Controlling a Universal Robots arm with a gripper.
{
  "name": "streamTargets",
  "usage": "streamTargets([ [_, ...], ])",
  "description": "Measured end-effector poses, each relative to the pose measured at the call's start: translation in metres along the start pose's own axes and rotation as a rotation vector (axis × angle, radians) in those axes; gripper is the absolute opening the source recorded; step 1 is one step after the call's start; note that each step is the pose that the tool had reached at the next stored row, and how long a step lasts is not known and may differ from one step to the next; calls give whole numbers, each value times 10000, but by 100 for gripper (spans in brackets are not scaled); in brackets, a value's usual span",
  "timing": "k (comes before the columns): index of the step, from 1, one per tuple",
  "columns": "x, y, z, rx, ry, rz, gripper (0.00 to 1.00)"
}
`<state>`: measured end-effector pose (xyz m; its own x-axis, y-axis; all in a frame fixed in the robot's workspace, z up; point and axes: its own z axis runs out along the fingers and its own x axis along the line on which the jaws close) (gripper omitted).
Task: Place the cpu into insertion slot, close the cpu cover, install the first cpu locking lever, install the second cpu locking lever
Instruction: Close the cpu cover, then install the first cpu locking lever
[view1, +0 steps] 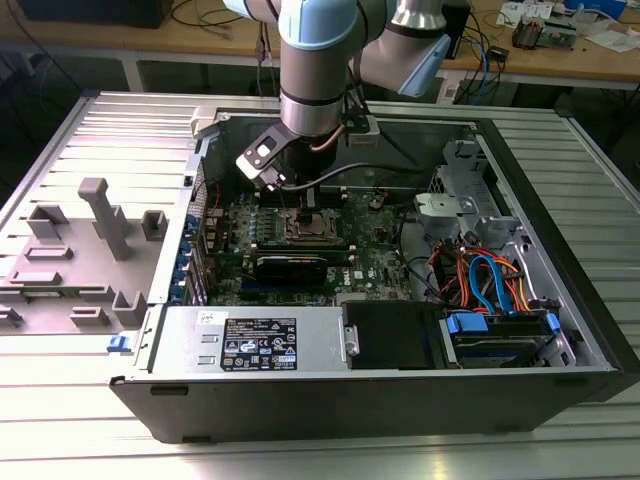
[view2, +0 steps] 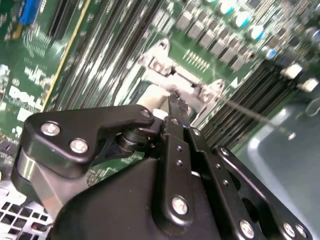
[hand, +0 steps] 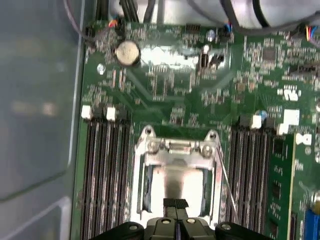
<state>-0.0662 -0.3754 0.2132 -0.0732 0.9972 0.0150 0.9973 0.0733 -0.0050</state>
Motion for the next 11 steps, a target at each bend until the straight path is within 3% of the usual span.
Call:
streamTargets([
  [2,-6,76,-1,-1,-1,-2,11],
  [11,-6,90,-5,-2,2,-1,11],
])
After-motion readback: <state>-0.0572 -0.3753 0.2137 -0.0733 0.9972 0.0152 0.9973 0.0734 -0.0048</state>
